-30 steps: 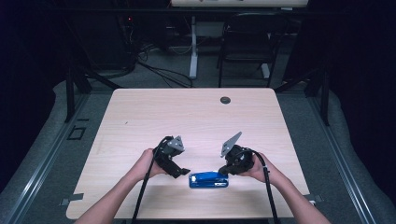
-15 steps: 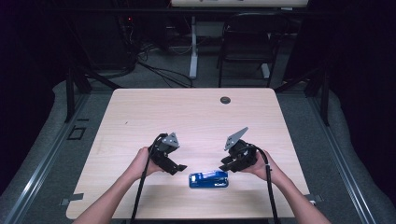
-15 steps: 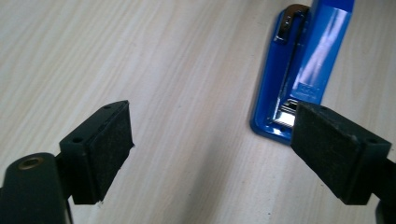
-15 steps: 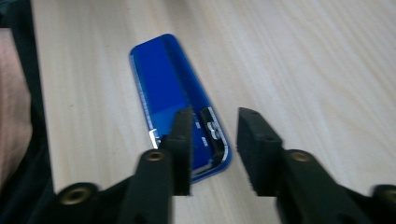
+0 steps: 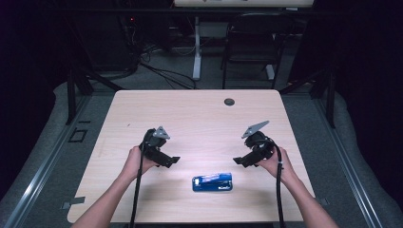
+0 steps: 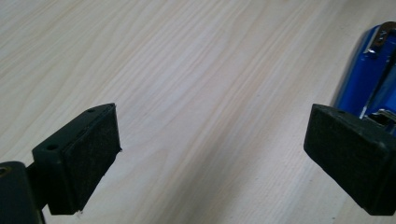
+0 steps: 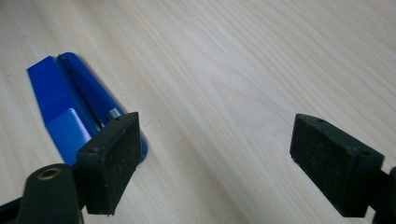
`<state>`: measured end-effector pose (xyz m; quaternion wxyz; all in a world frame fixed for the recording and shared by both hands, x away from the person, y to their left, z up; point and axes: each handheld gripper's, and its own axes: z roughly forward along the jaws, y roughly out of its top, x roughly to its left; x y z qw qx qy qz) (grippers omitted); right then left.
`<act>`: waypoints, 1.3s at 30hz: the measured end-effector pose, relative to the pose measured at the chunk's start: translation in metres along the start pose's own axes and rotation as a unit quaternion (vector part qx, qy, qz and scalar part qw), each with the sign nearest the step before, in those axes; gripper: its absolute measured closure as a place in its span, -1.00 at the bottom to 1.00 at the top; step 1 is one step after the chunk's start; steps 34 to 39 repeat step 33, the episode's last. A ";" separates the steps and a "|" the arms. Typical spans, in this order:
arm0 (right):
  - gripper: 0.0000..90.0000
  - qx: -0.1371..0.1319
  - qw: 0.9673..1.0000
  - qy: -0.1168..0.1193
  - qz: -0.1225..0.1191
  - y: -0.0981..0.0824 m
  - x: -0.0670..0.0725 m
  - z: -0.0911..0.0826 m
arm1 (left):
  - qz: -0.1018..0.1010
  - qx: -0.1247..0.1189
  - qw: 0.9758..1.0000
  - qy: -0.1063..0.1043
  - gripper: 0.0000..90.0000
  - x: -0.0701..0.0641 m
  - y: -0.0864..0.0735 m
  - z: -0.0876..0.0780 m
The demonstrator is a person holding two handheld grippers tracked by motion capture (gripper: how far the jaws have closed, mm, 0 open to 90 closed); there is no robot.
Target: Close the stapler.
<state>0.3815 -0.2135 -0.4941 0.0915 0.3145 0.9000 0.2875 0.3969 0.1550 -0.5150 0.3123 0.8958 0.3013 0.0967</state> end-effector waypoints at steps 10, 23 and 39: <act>-0.82 -0.003 0.998 -0.041 0.052 -0.012 -0.028 -0.008 | -0.054 0.006 0.998 0.035 -0.96 0.024 -0.012 -0.001; -1.00 0.028 0.989 -0.083 0.118 -0.034 -0.062 -0.003 | -0.117 0.022 0.992 0.050 -1.00 0.049 -0.026 0.005; -1.00 0.057 0.986 -0.081 0.132 -0.047 -0.076 0.007 | -0.141 0.031 0.988 0.053 -1.00 0.062 -0.034 0.011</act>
